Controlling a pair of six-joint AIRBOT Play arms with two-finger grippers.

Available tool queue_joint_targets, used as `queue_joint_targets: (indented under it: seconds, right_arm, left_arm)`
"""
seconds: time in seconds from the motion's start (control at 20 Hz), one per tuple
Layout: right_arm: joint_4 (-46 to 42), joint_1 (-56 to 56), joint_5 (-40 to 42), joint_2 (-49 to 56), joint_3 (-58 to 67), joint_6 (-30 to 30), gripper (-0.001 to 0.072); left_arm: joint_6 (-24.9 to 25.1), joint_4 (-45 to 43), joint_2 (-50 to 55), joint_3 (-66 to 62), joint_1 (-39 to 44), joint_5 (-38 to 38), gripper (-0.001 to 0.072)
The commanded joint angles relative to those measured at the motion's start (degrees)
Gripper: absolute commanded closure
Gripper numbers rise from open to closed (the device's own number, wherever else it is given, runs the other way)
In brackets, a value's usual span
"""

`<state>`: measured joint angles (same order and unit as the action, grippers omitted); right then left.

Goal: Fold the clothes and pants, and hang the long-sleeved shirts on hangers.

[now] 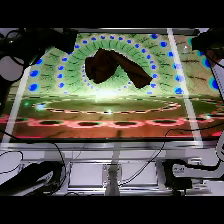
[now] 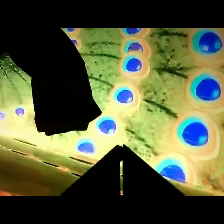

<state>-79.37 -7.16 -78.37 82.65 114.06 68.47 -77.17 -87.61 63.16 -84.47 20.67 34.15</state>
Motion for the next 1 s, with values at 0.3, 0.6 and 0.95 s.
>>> queue_joint_targets:
  seconds: [0.3, 0.6, 0.95]
  right_arm:
    - [0.02, 0.04, 0.00, -0.02, -0.02, 0.00, 0.0701]
    - [0.02, 0.04, 0.00, -0.02, -0.02, 0.00, 0.0702]
    - [0.09, 0.07, 0.02, -0.02, -0.02, 0.02, 0.0702]
  left_arm:
    - [0.02, -0.02, 0.02, 0.00, -0.04, -0.02, 0.0007]
    - [0.02, -0.02, 0.02, 0.00, -0.04, -0.02, 0.0007]
    - [0.00, -1.03, 3.52, 0.00, -0.07, 2.38, 0.0007]
